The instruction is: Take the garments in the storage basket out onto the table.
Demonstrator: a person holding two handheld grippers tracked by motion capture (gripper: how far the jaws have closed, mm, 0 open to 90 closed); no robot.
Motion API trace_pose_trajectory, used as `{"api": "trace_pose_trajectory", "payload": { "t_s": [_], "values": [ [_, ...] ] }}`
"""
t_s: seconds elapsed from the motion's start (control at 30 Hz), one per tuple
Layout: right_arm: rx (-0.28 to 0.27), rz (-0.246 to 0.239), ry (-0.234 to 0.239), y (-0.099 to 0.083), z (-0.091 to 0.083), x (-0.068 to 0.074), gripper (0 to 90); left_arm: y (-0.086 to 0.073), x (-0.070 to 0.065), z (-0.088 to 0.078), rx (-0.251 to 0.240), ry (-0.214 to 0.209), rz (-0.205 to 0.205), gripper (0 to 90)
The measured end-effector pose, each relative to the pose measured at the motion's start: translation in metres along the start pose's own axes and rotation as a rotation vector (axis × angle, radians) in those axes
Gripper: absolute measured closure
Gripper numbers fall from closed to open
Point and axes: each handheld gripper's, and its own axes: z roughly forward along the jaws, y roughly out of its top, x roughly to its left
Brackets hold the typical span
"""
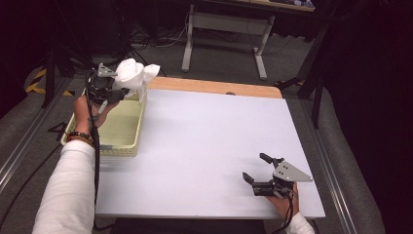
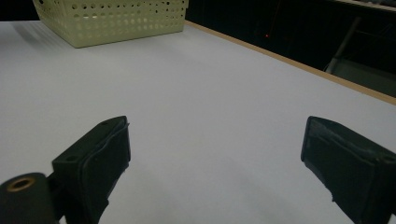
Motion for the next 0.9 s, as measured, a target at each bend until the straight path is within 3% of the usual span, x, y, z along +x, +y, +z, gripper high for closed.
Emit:
{"api": "trace_pose_trajectory", "payload": {
  "t_s": [0.2, 0.4, 0.5, 0.6, 0.83, 0.9],
  "values": [
    [-0.001, 0.001, -0.011, 0.001, 0.0, 0.0, 9.1, 0.0, -0.03, -0.011, -0.083, -0.069, 0.031, 58.4],
    [0.006, -0.002, -0.022, 0.0, 0.001, -0.001, 9.1, 0.004, -0.077, -0.014, -0.144, -0.144, 0.121, 58.4],
    [0.004, 0.0, -0.026, 0.0, 0.0, -0.001, 9.1, 0.006, -0.098, -0.013, -0.148, -0.192, 0.155, 58.4],
    [0.004, -0.004, -0.025, 0.0, 0.0, -0.001, 9.1, 0.006, -0.123, -0.011, -0.148, -0.241, 0.215, 58.4],
    [0.006, -0.011, -0.03, 0.001, -0.002, 0.001, 9.1, 0.0, -0.169, -0.007, -0.167, -0.352, 0.27, 58.4],
    [0.005, -0.008, -0.032, 0.0, -0.004, 0.001, 9.1, -0.004, -0.181, -0.005, -0.16, -0.372, 0.302, 58.3]
  ]
}}
